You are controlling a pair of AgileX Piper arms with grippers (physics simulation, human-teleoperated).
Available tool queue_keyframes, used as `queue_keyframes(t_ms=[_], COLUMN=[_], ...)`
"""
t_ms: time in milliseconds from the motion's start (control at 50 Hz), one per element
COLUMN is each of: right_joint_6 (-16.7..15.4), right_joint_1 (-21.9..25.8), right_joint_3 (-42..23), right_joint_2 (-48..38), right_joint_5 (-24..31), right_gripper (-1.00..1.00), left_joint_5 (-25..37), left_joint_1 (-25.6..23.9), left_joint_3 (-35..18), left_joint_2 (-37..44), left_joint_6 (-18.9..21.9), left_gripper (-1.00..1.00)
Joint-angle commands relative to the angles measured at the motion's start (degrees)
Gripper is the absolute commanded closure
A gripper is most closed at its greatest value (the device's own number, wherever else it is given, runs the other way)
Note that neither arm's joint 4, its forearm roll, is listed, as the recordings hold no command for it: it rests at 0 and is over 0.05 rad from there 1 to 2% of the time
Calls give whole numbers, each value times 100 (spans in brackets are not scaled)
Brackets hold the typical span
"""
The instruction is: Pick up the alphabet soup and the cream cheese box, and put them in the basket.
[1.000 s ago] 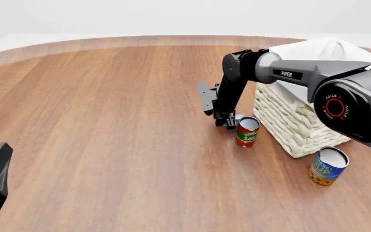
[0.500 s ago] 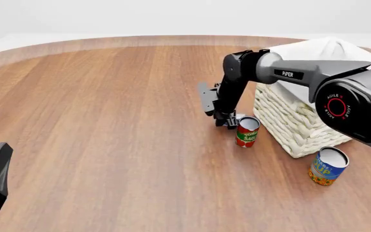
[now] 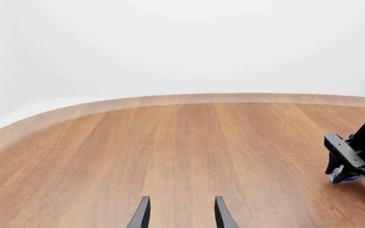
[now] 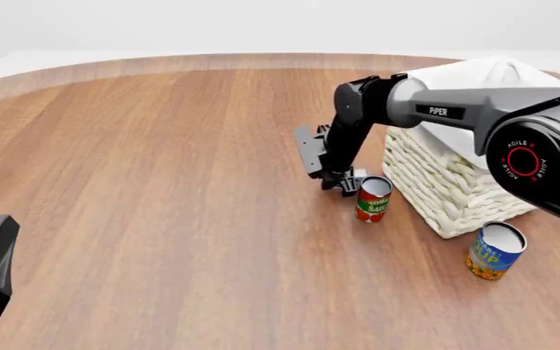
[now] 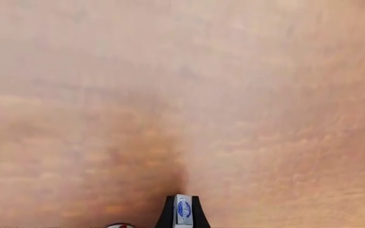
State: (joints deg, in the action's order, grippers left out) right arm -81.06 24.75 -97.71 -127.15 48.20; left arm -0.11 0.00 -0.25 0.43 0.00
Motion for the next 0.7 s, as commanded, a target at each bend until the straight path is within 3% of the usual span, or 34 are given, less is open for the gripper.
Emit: queue_keyframes(t_ms=[20, 420, 700], right_joint_6=[-78, -134, 28], right_joint_1=[90, 338, 379], right_joint_3=[170, 525, 554], right_joint_2=[233, 887, 1186], right_joint_5=[-111, -104, -95], right_gripper=[100, 100, 100], left_joint_5=[0, 0, 0], left_joint_1=[0, 0, 0], left_joint_3=[0, 0, 0], left_joint_2=[0, 0, 0], left_joint_6=[0, 0, 0], left_gripper=[-100, -100, -100])
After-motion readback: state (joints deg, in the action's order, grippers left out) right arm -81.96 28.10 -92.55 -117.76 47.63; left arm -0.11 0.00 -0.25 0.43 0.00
